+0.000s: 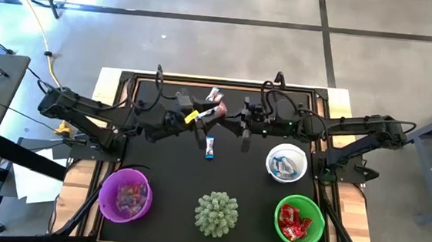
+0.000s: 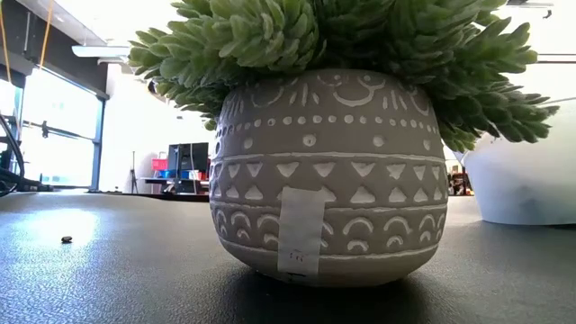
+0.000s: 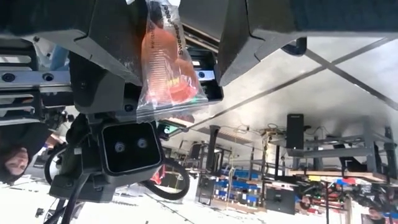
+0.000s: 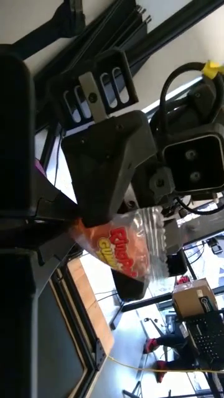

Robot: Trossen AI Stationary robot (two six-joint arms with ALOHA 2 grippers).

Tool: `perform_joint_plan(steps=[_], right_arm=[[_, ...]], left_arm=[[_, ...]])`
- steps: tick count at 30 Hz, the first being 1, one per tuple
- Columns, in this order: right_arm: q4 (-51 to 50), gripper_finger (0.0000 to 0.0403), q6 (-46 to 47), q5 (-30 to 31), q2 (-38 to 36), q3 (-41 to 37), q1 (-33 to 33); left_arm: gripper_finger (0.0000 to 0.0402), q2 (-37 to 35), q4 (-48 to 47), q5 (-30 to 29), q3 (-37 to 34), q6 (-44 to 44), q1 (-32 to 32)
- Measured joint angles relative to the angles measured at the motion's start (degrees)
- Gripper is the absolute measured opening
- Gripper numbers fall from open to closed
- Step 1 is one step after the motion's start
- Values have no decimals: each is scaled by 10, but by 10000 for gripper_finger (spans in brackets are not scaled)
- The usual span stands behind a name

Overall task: Sort candy
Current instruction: Put the transparent candy wrapper into the purple bucket

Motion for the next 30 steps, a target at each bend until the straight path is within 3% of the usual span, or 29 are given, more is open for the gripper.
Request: perform_joint_plan(steps=[7,17,20,30], right_arm=[[-2,0,0,0,0,0,0],[-2,0,-3,-1,0,0,0],[-3,6,-2,-1,0,0,0],[-18,119,-21,-2,0,0,0]], left_arm=[[151,0,-1,0,0,16,0],[25,-1,-2,37,0,21,0],[6,-1,-2,42,0,21,0],[6,0,-5,48,0,21,-11]])
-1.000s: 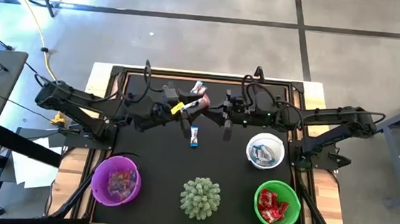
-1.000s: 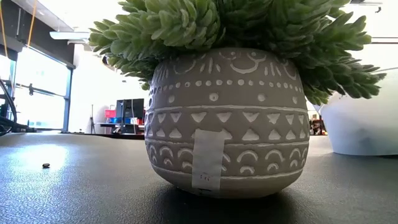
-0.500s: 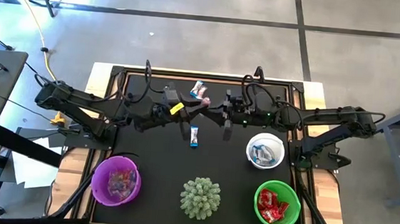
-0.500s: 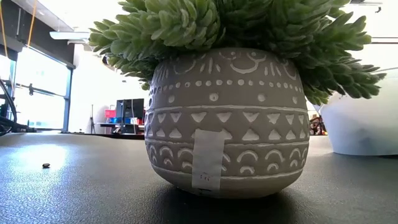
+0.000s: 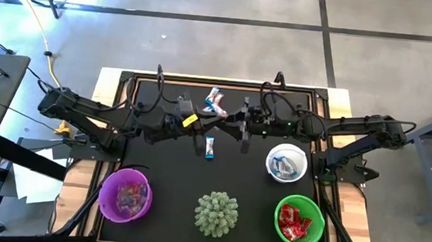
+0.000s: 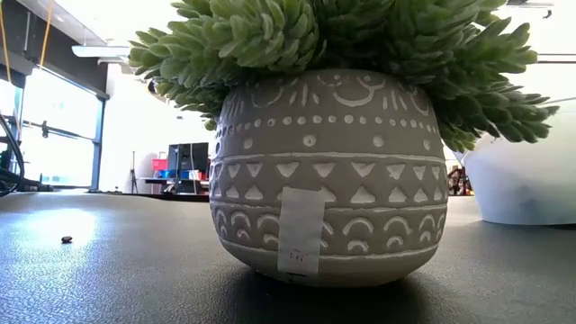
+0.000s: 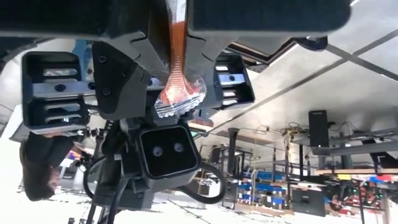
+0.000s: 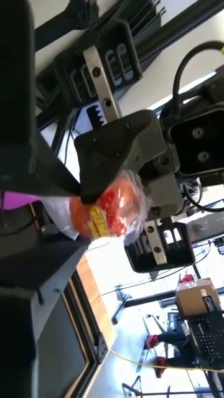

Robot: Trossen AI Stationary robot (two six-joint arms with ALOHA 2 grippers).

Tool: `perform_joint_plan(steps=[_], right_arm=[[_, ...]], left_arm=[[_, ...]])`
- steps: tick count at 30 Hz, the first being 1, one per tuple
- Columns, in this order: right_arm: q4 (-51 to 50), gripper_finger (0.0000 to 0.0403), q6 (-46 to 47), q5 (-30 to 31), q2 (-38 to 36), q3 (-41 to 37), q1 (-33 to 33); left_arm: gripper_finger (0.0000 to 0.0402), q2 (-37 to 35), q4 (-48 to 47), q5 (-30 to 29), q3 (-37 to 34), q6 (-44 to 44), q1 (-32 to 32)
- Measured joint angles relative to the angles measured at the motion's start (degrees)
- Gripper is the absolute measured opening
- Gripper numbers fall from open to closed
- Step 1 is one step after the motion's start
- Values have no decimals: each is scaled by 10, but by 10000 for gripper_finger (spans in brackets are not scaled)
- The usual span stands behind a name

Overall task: Sort candy
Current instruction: Put the transparent candy wrapper into the purple bucket

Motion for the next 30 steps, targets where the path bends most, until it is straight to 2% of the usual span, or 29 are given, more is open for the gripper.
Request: perform_joint_plan(steps=[9,13,16,19,24,30], right_arm=[[-45,201,0,0,0,1,0],[-70,217,21,0,-1,1,0],[-95,220,41,0,-2,1,0],[-119,220,65,-3,-2,1,0],[-155,220,111,-30,-2,1,0],[-190,220,160,-41,-2,1,0]], left_arm=[[5,-28,-22,-7,0,0,-13],[5,-64,-92,-28,0,-2,-27],[5,-104,-171,-23,0,-46,-47],[5,-145,-283,36,0,-140,-70],[5,-201,-422,209,0,-337,-107],[5,-214,-579,380,0,-525,-161]])
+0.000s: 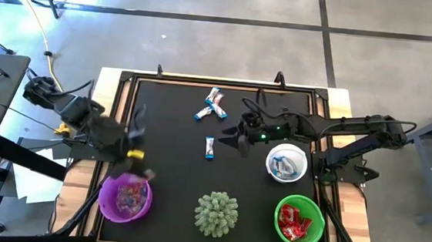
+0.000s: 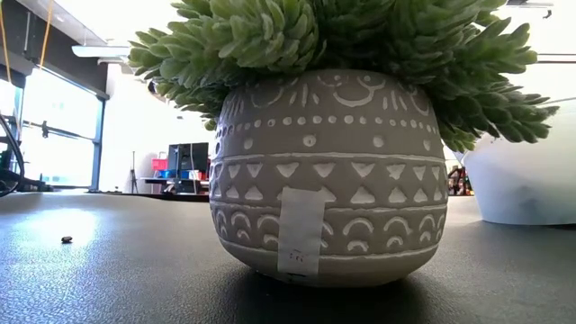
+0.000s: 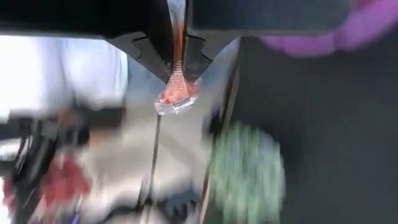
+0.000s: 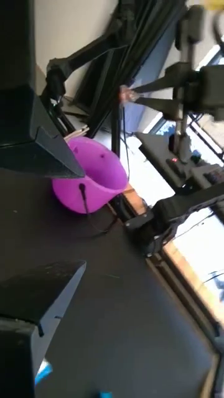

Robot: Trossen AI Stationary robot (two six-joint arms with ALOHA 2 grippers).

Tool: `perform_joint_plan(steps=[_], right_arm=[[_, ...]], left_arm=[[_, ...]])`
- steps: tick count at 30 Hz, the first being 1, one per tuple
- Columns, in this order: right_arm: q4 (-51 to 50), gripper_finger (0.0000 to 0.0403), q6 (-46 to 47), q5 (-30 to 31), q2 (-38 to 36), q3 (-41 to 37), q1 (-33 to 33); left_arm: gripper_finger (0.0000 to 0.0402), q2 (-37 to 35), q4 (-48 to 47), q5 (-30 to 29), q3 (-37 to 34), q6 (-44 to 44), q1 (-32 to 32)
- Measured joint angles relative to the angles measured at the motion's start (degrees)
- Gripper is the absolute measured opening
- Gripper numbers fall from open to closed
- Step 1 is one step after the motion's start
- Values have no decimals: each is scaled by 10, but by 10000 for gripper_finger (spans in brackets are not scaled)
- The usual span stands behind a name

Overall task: Sort candy
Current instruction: Put the transparent candy wrapper into the purple bucket

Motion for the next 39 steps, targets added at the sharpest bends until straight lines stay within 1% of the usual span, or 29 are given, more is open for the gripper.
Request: perform_joint_plan(steps=[2,3,6,8,11,14,25,31,33,35,37,39], right_arm=[[-13,220,26,0,0,0,0],[-17,220,36,0,0,0,0],[-25,220,60,3,0,0,0],[-28,220,71,11,0,0,0],[-30,220,74,15,0,0,0],[-31,220,82,19,0,0,0],[-40,220,87,21,0,-1,0],[-68,220,87,20,0,-1,0],[-85,220,87,20,0,-1,0],[-103,220,87,20,0,-1,0],[-119,220,87,20,0,-1,0],[-130,220,84,20,0,-1,0]], left_arm=[[5,1,-61,48,0,-36,-29],[5,2,-96,61,0,-47,-44],[5,6,-195,67,0,-62,-83],[5,5,-238,66,0,-66,-104],[7,6,-238,64,0,-55,-126],[19,5,-214,64,0,-44,-137],[93,10,-216,56,0,-4,-142],[121,17,-216,47,0,-57,-142],[125,25,-263,47,0,-47,-142],[126,31,-314,51,0,-97,-142],[126,40,-304,58,0,-136,-142],[127,52,-285,61,0,-136,-142]])
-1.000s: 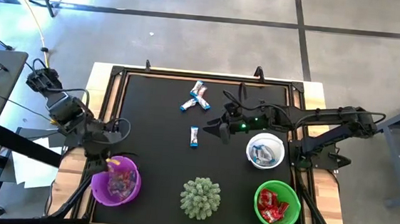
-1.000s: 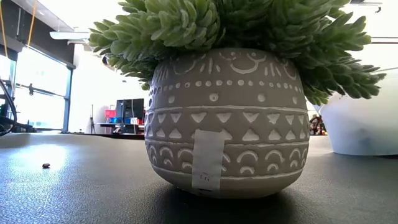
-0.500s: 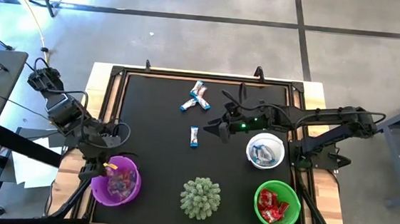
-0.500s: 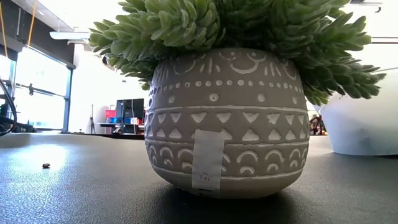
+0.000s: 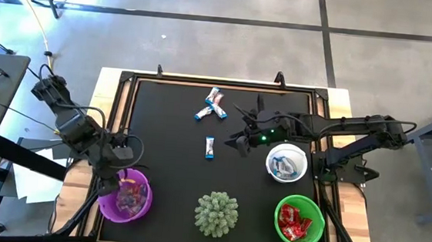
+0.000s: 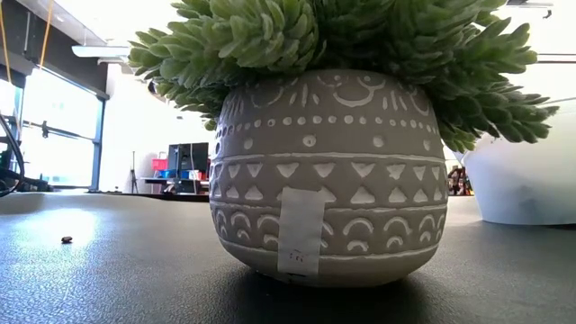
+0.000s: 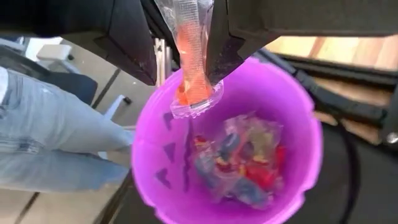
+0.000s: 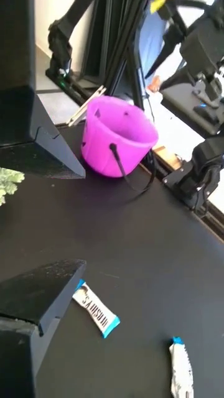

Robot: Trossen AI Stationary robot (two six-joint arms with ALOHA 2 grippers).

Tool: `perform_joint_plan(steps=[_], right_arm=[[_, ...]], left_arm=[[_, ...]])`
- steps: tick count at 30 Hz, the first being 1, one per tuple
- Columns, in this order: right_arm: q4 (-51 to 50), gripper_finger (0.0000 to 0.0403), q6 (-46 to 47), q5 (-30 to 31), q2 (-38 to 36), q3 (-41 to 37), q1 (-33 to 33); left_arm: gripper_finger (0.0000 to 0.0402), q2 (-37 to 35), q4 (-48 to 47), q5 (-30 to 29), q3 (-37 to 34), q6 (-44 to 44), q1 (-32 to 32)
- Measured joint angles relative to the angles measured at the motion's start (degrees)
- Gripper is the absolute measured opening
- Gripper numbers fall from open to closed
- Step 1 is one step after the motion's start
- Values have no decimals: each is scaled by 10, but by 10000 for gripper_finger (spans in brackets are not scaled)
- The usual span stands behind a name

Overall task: Sort candy
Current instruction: Put the transparent candy wrapper into the purple bucket

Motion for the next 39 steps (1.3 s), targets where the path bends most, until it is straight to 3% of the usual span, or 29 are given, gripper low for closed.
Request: perform_joint_plan(steps=[12,17,24,30,35,39], right_arm=[[-47,220,-2,0,0,0,0],[-66,220,-2,0,0,0,0],[-76,220,-2,-1,0,0,0],[-87,220,-2,-5,0,0,-1],[-93,220,-22,-13,0,0,-16],[-74,220,-98,57,0,0,-32]], left_arm=[[127,114,-31,-5,0,-10,-4],[127,168,-104,-1,0,-18,3],[127,185,-80,12,0,9,10],[127,182,-71,-73,30,2,35],[127,182,-67,-182,96,58,77],[127,182,-61,-283,156,102,118]])
